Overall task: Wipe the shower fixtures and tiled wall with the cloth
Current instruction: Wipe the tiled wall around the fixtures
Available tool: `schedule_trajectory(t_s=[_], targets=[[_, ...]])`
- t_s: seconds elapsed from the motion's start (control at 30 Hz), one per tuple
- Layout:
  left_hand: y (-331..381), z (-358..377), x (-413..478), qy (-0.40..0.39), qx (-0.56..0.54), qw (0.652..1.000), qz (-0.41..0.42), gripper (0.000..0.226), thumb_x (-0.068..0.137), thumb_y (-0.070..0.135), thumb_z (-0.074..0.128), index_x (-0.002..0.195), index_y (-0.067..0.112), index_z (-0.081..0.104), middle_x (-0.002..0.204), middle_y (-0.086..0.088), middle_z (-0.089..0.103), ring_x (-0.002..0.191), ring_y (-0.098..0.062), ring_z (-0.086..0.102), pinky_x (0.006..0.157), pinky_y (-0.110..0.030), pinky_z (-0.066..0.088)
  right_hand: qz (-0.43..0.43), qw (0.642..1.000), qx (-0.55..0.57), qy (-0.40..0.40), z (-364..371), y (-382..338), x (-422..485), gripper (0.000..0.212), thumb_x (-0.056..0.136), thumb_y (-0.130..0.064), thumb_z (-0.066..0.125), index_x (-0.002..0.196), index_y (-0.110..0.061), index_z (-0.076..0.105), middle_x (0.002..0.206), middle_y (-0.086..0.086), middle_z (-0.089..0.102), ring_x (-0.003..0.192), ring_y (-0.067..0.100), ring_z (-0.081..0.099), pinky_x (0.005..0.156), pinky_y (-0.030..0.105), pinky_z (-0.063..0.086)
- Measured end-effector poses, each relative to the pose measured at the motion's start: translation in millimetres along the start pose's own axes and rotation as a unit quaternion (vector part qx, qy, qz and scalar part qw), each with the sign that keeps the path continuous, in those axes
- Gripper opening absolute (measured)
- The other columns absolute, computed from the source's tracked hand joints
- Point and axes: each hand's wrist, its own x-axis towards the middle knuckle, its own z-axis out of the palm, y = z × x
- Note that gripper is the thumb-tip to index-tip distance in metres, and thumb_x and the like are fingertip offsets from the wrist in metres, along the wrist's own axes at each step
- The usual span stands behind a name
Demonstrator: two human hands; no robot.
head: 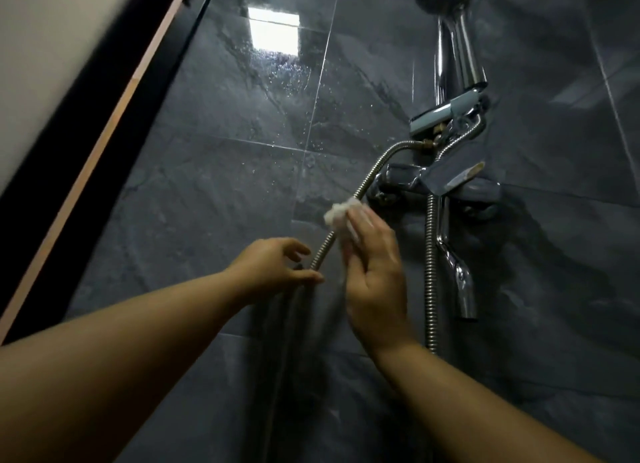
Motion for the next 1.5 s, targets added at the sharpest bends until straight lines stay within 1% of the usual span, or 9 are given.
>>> schedule_trajectory(t_s=[0.27,0.47,0.73,0.87,0.97,1.07,1.17,1.33,1.5], targets=[[-29,-3,-5,0.108,0.153,0.982,0.005,0.035,0.089,0.019,0.054,0.124,0.015,0.048,0.135,-0.006,0.035,0.120,-0.022,0.036,0.097,-0.031,0.037,-0.013,0.978,-0.133,-0.160,55,6,33,0.041,0.090,-0.024,0.051,0.132,-0.025,0.053,0.139,0.003,0.048,0.129,0.024,0.042,0.107,0.048,0.031],[-53,12,0,0.068,0.133,0.985,-0.091,0.072,0.095,0.027,0.041,0.149,0.022,-0.006,0.155,0.000,-0.022,0.142,-0.023,-0.021,0.117,-0.040,0.003,-0.092,0.859,-0.352,-0.360,46,33,27,0.049,0.099,-0.038,0.037,0.146,-0.038,0.022,0.158,-0.005,0.006,0.145,0.021,0.001,0.114,0.038,-0.007],[-68,13,-2,0.113,0.162,0.978,-0.062,0.057,0.099,0.038,0.023,0.147,0.032,-0.007,0.154,0.010,-0.021,0.142,-0.010,-0.019,0.115,-0.029,-0.004,0.007,0.909,-0.368,-0.197,90,42,79,0.045,0.098,-0.035,0.036,0.143,-0.038,0.029,0.157,-0.003,0.013,0.145,0.024,0.004,0.115,0.043,-0.007],[-74,3,-9,0.178,0.106,0.978,-0.023,0.067,0.079,0.035,0.029,0.145,0.023,0.029,0.153,0.006,0.024,0.141,-0.013,0.022,0.112,-0.024,0.015,-0.091,0.910,-0.322,-0.243,99,41,47,0.051,0.093,-0.024,0.046,0.143,-0.030,0.035,0.155,0.003,0.022,0.144,0.029,0.010,0.112,0.040,-0.011],[-71,-17,-5,0.291,0.019,0.955,-0.056,0.052,0.074,0.022,0.040,0.122,0.011,0.055,0.123,-0.009,0.057,0.109,-0.023,0.054,0.090,-0.027,0.038,-0.146,0.889,-0.318,-0.297,98,42,33,0.055,0.077,-0.023,0.057,0.132,-0.027,0.052,0.144,0.007,0.044,0.135,0.034,0.036,0.110,0.044,0.003],[-70,-46,18,0.325,0.102,0.935,-0.098,0.054,0.072,0.020,0.040,0.121,0.001,0.055,0.128,-0.017,0.054,0.118,-0.033,0.049,0.101,-0.035,0.032,-0.196,0.853,-0.341,-0.343,97,40,60,0.053,0.083,-0.025,0.048,0.136,-0.030,0.046,0.149,0.005,0.037,0.138,0.033,0.031,0.110,0.046,0.000],[-71,-69,44,0.309,0.137,0.932,-0.132,0.063,0.073,0.025,0.036,0.130,0.000,0.049,0.140,-0.017,0.044,0.132,-0.032,0.037,0.110,-0.034,0.019,-0.067,0.884,-0.331,-0.325,105,45,124,0.051,0.097,-0.026,0.038,0.145,-0.035,0.025,0.158,-0.003,0.009,0.145,0.025,0.000,0.111,0.044,-0.017],[-65,-73,61,0.301,0.116,0.931,-0.170,0.068,0.078,0.036,0.032,0.139,0.009,0.039,0.151,-0.010,0.028,0.141,-0.030,0.021,0.114,-0.041,0.015,0.067,0.933,-0.338,-0.099,124,43,118,0.048,0.084,-0.024,0.058,0.129,-0.037,0.051,0.147,-0.002,0.039,0.137,0.029,0.030,0.111,0.048,0.007],[-69,-80,63,0.233,0.163,0.949,-0.134,0.076,0.076,0.049,0.022,0.141,0.014,0.038,0.153,-0.011,0.026,0.141,-0.034,0.019,0.111,-0.052,0.022,0.009,0.933,-0.334,-0.135,135,38,103,0.055,0.075,-0.021,0.064,0.126,-0.034,0.052,0.144,0.002,0.044,0.134,0.029,0.032,0.110,0.050,0.013]])
